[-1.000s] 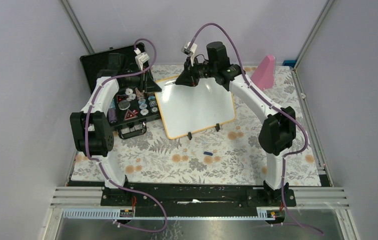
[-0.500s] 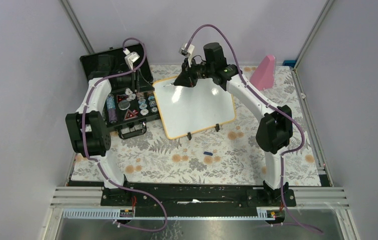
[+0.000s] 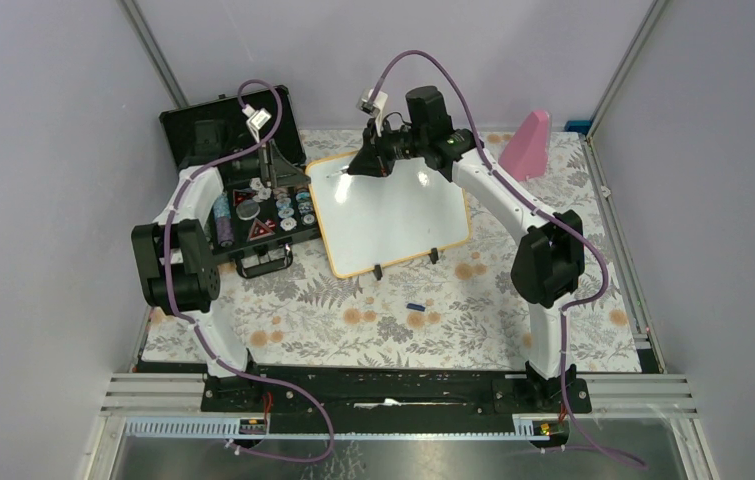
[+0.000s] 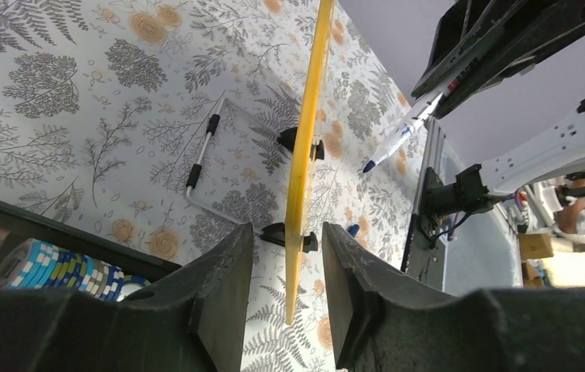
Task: Write a sentence on the whiteboard
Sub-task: Move the whiteboard to the center of the board, then write a sentence on the whiteboard.
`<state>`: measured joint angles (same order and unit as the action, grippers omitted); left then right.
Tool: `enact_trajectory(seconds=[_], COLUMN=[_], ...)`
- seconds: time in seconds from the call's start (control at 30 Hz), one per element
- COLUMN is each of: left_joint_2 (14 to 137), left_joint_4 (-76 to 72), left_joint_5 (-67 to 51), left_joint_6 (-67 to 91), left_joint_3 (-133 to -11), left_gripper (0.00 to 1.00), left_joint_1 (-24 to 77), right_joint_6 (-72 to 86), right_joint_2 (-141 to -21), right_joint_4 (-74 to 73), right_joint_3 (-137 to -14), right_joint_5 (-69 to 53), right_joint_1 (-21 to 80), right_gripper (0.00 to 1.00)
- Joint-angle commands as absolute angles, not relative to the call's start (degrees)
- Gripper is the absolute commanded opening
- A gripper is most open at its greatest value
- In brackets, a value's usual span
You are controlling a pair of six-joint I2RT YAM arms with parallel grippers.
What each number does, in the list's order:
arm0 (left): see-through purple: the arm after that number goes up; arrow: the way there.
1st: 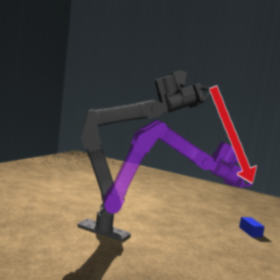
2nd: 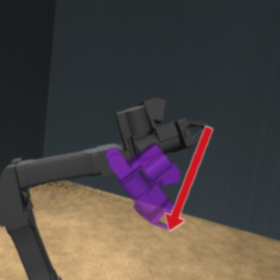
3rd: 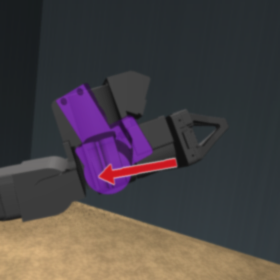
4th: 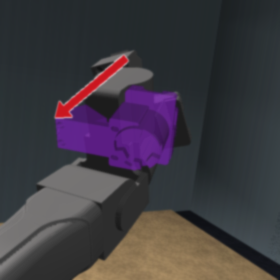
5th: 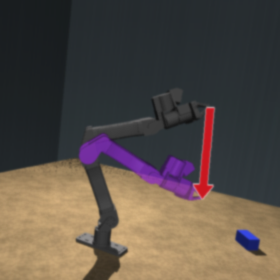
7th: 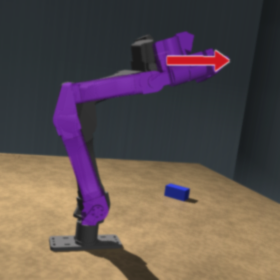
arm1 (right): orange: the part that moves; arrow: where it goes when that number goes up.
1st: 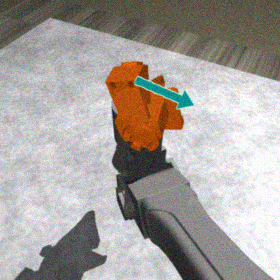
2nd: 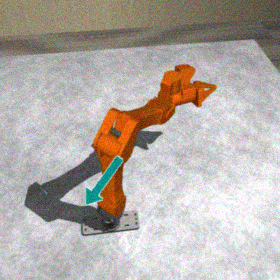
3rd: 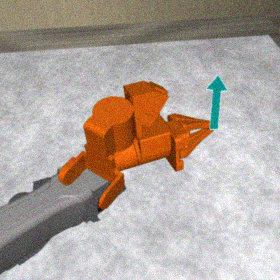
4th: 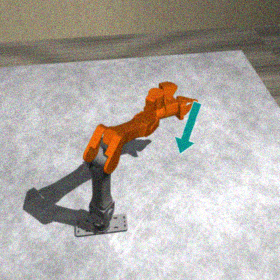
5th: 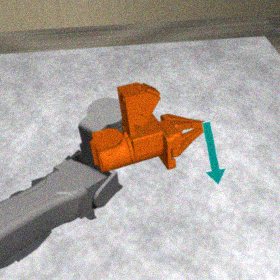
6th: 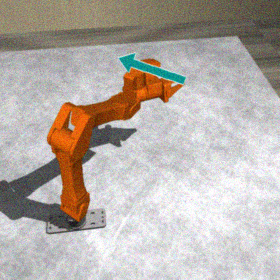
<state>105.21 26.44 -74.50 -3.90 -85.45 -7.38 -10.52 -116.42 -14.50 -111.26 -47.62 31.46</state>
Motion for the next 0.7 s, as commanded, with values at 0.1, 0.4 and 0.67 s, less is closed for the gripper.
enact_trajectory(seconds=[0.1,0.4,0.67], left_joint_2=[103.26,104.21,104.84], left_joint_4=[10.72,8.87,7.13], left_joint_5=[-78.93,-78.48,-78.85], left_joint_6=[7.6,8.72,10.28], left_joint_3=[-83.33,-82.89,-82.96], left_gripper=[0.39,0.31,0.15], left_joint_1=[-6.52,-6.11,-5.87], right_joint_6=[-11.69,-13.35,-13.05], right_joint_2=[-116.61,-119.38,-121.43], right_joint_4=[-14.62,-17.94,-18.97], right_joint_3=[-114.15,-118.21,-120.88], right_joint_5=[-48.97,-49.15,-49.95], right_joint_1=[32.07,32.87,33.3], right_gripper=[0.0,0.0,0.0])
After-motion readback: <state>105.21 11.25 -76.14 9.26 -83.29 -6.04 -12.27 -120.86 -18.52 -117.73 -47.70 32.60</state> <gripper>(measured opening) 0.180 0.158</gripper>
